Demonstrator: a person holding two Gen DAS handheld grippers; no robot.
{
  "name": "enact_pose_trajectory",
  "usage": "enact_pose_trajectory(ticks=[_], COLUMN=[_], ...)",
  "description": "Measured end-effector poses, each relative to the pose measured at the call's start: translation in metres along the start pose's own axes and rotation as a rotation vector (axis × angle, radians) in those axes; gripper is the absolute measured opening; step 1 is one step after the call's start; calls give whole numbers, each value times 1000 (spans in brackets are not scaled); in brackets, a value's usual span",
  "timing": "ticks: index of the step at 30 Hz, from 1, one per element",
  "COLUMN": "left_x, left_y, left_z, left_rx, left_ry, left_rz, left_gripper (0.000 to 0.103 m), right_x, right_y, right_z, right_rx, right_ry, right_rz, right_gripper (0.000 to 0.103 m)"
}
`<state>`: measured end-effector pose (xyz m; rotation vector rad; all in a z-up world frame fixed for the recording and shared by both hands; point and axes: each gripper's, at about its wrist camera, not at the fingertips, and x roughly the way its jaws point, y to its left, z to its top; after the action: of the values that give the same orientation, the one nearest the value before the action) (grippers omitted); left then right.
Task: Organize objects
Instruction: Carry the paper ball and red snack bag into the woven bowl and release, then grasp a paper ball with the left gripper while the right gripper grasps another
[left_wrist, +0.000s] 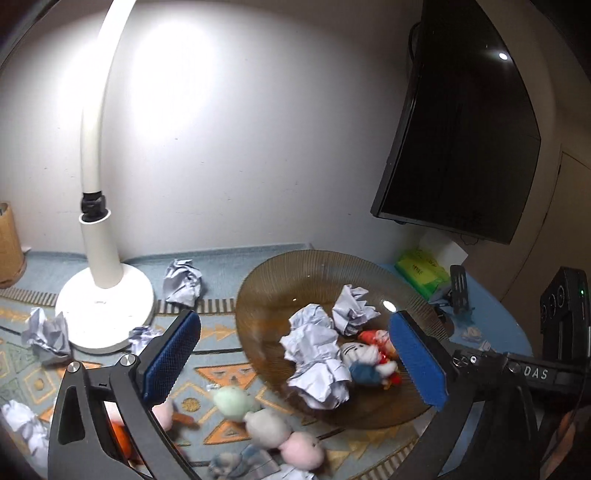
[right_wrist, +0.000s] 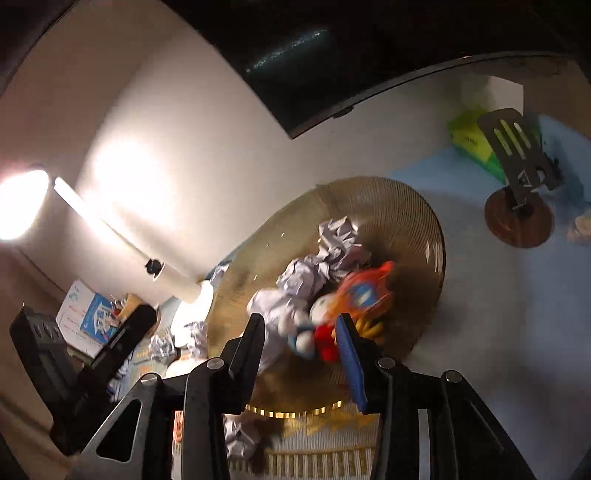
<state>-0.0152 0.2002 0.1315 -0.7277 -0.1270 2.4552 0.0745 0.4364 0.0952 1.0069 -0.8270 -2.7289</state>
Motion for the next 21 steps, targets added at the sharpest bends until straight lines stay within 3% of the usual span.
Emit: enact_pose_trajectory(ticks=[1,2,3,4,6,8,9,12,15,18,21], left_x=[-14,-30,-47,-63,-88,-105,-110,-117,-124,-138,-130], left_y=[8,18,30,40,63,83,90,108,123,139,158], left_z=[-5,-9,-16,-23,-42,-61,-70,-91,-104,-111,-118], left_rx=[-8,-20,-31,-39,-60,-85,-104,-151,-261,-408,-487], left_ry=[-20,-40,-63,-92,-136,-180,-198,-198,-215,-244,-198], left_rz=[18,36,67,127,328,562,614,674,696,686,671], left_gripper=[102,102,102,102,102,102,102,102,102,102,102], right_x=[-3,-5,-5,-4,5,17,19,29,33,33,31], right_y=[7,17,26,35,51,64,69,69,61,52,49], right_z=[-15,-31,-46,-62,-89,-99,-103,-110,-108,-102,-97], right_rx=[-35,-91,-155,-226,-367,-460,-495,-536,-513,-468,-442], right_ry=[4,-3,-24,-48,-66,-8,5,55,84,84,71], right_rz=[18,28,6,-33,-72,-66,-47,-71,-50,-31,-24], right_gripper=[44,54,67,69,69,69,69,69,69,69,69])
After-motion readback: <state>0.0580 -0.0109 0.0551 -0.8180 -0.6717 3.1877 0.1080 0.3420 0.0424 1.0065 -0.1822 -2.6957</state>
